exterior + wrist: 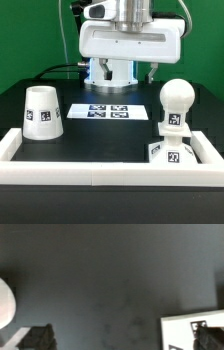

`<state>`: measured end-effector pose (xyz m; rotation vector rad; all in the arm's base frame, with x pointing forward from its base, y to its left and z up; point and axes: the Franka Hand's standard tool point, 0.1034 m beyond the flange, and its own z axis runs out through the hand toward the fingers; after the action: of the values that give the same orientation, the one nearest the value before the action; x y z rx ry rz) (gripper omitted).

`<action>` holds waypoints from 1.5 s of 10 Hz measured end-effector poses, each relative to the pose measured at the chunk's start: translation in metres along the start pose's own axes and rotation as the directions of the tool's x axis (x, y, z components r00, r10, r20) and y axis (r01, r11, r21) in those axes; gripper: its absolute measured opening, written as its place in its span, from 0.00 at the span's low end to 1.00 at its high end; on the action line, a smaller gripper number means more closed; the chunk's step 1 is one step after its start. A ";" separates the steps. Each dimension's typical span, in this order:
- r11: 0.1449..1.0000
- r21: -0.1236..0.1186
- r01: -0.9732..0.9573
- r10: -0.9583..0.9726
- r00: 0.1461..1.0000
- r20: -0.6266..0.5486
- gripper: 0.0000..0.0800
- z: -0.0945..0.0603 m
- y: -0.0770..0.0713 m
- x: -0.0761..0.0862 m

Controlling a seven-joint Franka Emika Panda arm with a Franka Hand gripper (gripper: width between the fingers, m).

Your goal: Assemble lamp

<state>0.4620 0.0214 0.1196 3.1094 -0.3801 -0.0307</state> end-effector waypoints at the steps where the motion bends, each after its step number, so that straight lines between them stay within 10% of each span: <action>1: 1.000 0.000 -0.001 0.001 1.000 0.000 0.87 0.000 0.001 0.000; 4: 1.000 -0.001 0.016 -0.016 1.000 0.002 0.87 0.001 0.002 0.000; 11: 0.961 0.010 0.275 -0.275 0.961 -0.012 0.87 -0.003 0.124 0.021; 15: 0.962 0.006 0.274 -0.274 0.962 -0.011 0.87 -0.002 0.131 0.024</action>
Offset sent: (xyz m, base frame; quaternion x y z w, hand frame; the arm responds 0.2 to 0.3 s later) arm 0.0000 0.0000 0.0000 0.0000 0.0000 0.0000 1.0000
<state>0.4535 -0.1113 0.1223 3.1414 0.0541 -0.0154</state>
